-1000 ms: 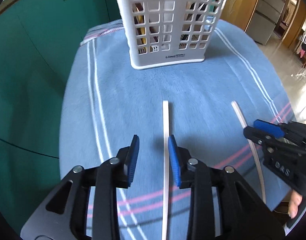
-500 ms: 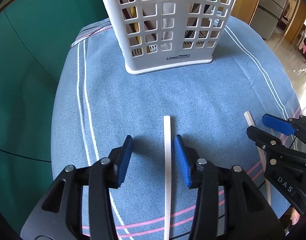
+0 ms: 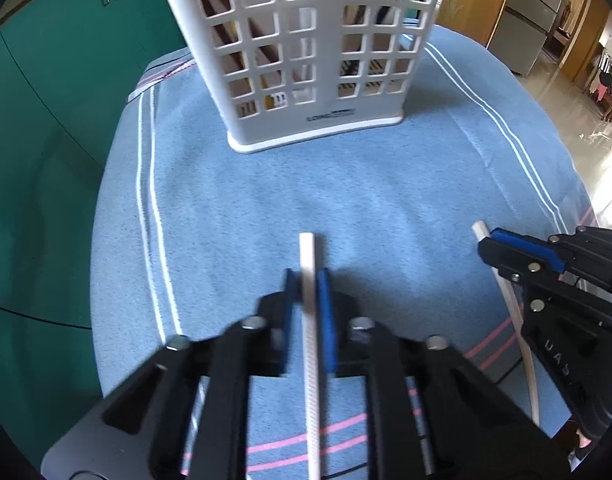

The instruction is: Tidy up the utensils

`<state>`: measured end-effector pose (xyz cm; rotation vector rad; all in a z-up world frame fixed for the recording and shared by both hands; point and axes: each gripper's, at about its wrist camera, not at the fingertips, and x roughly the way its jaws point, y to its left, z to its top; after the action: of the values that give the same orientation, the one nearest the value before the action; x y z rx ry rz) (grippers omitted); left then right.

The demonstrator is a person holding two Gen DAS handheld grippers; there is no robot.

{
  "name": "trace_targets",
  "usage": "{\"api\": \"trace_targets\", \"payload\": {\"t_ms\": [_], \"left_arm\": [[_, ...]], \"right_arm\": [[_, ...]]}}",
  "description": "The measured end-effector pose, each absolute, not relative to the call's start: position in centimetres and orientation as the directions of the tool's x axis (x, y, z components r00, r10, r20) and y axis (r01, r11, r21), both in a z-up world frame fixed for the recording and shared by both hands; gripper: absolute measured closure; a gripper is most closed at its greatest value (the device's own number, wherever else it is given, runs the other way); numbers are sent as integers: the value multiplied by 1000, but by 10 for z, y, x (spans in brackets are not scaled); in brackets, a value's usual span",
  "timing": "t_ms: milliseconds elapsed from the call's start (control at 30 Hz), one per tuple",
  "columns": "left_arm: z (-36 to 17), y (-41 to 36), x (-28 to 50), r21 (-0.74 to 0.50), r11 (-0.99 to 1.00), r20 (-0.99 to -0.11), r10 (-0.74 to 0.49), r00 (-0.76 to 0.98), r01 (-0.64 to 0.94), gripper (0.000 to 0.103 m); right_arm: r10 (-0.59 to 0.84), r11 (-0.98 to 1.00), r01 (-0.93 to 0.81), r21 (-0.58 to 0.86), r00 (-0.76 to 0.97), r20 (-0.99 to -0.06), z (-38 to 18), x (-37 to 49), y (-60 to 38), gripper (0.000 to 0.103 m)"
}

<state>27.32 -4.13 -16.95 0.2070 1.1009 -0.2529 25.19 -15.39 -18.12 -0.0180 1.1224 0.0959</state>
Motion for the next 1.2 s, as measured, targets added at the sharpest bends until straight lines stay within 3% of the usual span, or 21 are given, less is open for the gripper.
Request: {"api": "trace_targets", "payload": {"t_ms": [267,533,867,1200], "left_arm": [[-134,-32,256,-15,960,-862,-154,483,279,97],[-37,-10,212,-75,950,-712,-263,651,302,97],[24,12,171,-81,951,-569,-290,770,298,97],[40,8,180,-68,950,-565,-288,774,304,97]], "right_arm": [[117,993,-74,92,499,-858,-141,223,-167,96],[233,972,-145,182,644,-728,-55,169,-177,96],[251,968,-201,150,749,-613,12,137,-169,96],[249,968,-218,127,758,-603,29,160,-161,96]]}}
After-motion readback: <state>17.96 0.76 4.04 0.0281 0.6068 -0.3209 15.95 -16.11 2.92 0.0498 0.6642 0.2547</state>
